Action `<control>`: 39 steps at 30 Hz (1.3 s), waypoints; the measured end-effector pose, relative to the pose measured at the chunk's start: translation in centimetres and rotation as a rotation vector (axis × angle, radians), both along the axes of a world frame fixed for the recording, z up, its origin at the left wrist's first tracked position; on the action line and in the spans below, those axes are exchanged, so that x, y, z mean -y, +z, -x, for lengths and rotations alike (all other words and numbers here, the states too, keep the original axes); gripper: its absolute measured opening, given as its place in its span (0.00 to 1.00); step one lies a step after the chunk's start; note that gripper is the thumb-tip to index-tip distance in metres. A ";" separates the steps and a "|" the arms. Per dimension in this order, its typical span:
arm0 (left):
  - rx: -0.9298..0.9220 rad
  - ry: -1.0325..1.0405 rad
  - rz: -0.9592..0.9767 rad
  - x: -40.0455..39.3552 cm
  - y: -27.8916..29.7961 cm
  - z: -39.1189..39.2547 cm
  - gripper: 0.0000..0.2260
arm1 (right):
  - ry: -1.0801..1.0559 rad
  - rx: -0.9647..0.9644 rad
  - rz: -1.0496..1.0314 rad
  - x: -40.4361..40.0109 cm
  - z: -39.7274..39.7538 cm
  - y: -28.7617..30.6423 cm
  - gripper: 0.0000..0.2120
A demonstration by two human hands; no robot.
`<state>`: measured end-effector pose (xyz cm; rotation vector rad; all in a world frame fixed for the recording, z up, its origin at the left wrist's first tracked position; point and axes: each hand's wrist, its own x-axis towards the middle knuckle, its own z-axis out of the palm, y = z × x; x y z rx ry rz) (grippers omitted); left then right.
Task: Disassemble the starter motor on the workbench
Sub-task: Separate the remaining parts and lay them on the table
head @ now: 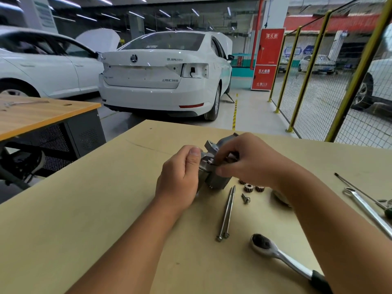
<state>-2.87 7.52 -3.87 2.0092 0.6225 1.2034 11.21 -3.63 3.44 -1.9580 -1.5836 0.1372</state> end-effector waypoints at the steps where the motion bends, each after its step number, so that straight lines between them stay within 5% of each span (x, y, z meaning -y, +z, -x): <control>1: -0.005 0.001 -0.003 0.0 0.0 -0.1 0.23 | 0.024 -0.053 0.007 0.2 -0.1 0.1 0.03; 5: -0.023 -0.016 -0.006 0.0 0.0 0.1 0.26 | 0.009 -0.007 -0.066 0.0 0.5 -0.4 0.16; 8: -0.012 -0.004 0.001 -0.1 0.0 0.0 0.22 | 0.036 -0.032 -0.001 0.1 0.0 0.0 0.01; 11: -0.026 -0.027 0.001 -0.2 0.0 0.0 0.24 | 0.067 -0.157 -0.011 0.5 -0.3 0.0 0.06; 13: -0.032 -0.037 0.002 -0.3 0.0 0.0 0.24 | 0.020 -0.070 -0.061 0.1 0.0 -0.3 0.16; 16: -0.018 -0.014 0.011 -0.3 0.0 0.0 0.21 | -0.022 0.062 -0.030 -0.3 0.4 -0.3 0.08; 18: -0.020 -0.004 0.007 -0.2 0.0 0.0 0.21 | 0.019 -0.024 0.010 0.1 -0.1 -0.1 0.05; 22: -0.027 -0.026 -0.010 -0.1 0.1 0.2 0.24 | 0.065 -0.102 -0.046 0.1 0.2 -0.2 0.23; 27: 0.004 -0.017 0.002 0.0 0.1 0.0 0.26 | 0.048 -0.024 0.029 0.2 0.0 0.2 0.03; 30: 0.000 -0.018 -0.004 -0.1 0.0 0.0 0.26 | 0.110 -0.119 0.043 0.8 -0.3 0.3 0.07; 34: -0.004 -0.027 -0.006 -0.2 0.0 0.1 0.27 | -0.037 0.010 -0.074 -0.2 0.7 -0.6 0.23; 36: 0.000 -0.019 -0.006 -0.2 0.0 0.1 0.27 | -0.059 0.071 -0.051 -0.3 0.9 -0.5 0.17; 39: 0.002 -0.007 -0.003 -0.1 0.0 0.1 0.25 | 0.059 -0.090 0.046 0.6 -0.1 0.1 0.04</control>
